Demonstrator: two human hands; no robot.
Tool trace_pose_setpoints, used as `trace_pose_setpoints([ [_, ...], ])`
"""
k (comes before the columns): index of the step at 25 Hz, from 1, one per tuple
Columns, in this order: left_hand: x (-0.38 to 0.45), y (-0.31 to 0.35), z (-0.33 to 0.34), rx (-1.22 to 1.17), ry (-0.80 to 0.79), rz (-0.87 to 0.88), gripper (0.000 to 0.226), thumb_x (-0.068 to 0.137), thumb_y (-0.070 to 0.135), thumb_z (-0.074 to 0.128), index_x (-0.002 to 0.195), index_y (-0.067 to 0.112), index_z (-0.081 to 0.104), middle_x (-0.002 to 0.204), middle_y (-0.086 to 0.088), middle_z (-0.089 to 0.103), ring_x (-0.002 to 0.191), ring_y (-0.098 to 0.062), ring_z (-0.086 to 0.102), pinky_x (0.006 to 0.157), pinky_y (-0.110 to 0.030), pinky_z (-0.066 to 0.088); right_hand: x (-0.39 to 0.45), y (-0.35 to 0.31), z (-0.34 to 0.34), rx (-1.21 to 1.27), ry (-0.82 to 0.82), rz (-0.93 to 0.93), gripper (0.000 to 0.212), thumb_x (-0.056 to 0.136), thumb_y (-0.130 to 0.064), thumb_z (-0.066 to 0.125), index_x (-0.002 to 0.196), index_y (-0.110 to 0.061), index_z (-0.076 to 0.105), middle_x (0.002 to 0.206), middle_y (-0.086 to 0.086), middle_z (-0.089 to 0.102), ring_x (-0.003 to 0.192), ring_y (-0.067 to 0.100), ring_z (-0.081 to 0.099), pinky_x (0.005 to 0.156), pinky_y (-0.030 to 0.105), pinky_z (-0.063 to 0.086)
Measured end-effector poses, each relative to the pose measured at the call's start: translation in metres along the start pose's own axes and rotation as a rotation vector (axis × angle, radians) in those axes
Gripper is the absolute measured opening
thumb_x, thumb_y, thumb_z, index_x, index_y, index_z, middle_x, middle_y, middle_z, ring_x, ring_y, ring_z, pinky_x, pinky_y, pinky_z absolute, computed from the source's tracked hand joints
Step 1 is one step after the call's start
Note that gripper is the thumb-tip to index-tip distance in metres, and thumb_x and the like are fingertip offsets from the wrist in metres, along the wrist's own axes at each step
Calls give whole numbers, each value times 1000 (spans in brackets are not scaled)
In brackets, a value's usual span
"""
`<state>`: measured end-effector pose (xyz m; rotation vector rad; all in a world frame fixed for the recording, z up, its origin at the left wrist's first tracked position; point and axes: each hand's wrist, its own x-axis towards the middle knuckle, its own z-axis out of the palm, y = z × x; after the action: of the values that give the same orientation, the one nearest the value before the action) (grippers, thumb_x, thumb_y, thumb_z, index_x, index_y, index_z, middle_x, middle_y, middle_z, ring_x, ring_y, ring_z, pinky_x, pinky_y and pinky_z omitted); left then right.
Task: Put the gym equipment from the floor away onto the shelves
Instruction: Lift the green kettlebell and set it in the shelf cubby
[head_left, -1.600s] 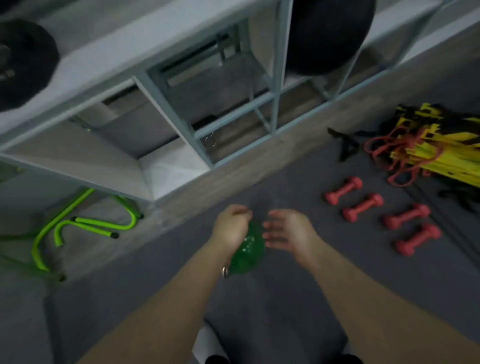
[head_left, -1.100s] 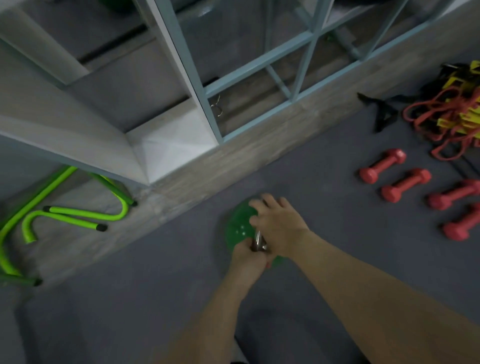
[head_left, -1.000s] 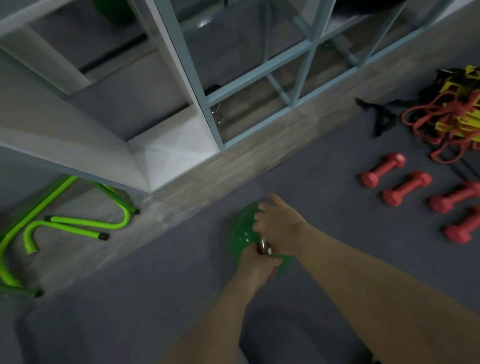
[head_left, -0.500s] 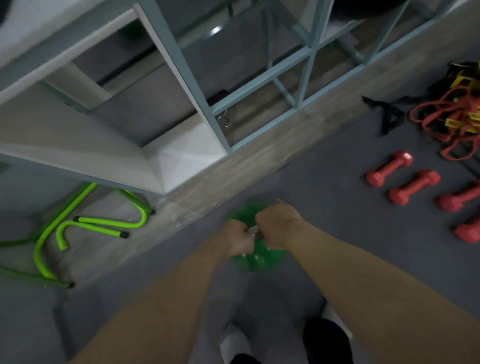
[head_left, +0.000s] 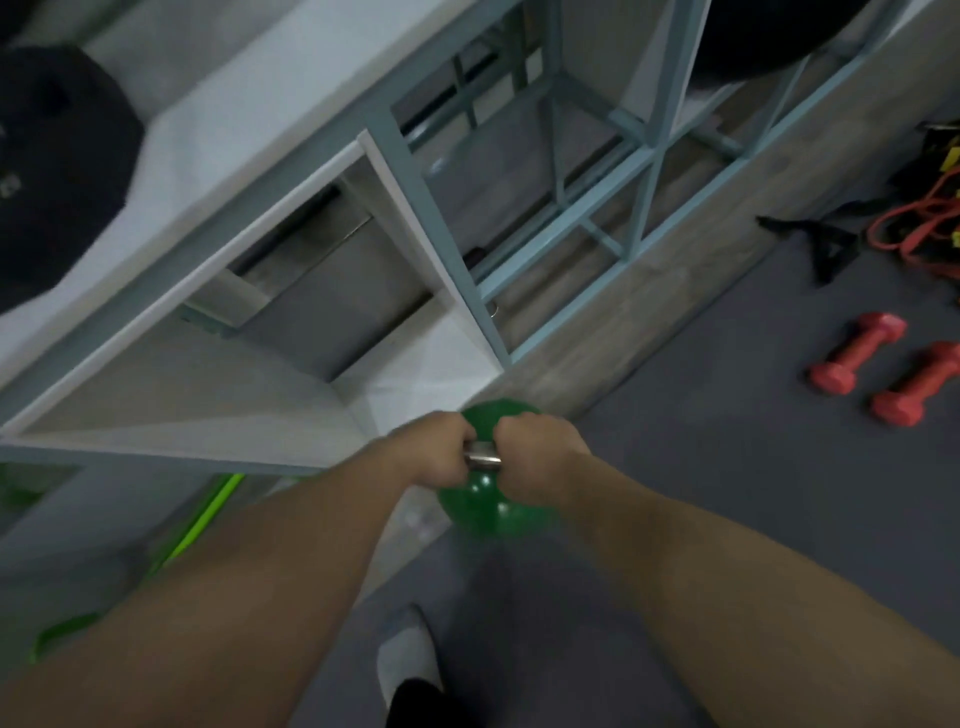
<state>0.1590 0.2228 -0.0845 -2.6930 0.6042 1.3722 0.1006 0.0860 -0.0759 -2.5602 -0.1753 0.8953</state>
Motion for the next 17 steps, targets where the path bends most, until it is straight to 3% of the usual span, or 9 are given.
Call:
trace_pose_setpoints([
  [3,9,-38,-27,127,91,-6,16,75,11,60,75,27,59,68,6,54,72,-23,59,57,-27,40,33,-26,-8,42,86,-16,14,91,-17,59,104,-16,63,87,1,58,79,23,58,69,32,45],
  [7,14,-77,-62,205,185,-82,11,74,16,59,73,26,60,73,6,59,69,-20,60,57,-27,42,69,-57,-21,57,185,-76,4,92,-15,57,93,-18,55,82,0,54,76,22,56,69,33,48],
  [10,21,-105,-77,143,236,-139,10,73,16,59,78,23,64,81,1,68,75,-22,65,61,-27,46,100,-72,-28,37,239,-98,9,91,-14,58,100,-15,61,88,2,60,77,23,56,69,33,46],
  [13,31,-129,-76,-8,291,-172,9,76,12,59,78,21,60,87,-4,68,82,-25,65,67,-27,44,130,-81,-34,-21,276,-135,22,89,-13,60,111,-14,64,103,7,66,93,29,63,76,36,48],
  [17,48,-145,-68,-163,381,-218,9,83,14,59,90,18,63,88,-10,66,74,-24,57,66,-27,40,163,-85,-40,-103,279,-181,27,88,-12,63,115,-14,63,114,10,67,105,31,64,88,41,54],
])
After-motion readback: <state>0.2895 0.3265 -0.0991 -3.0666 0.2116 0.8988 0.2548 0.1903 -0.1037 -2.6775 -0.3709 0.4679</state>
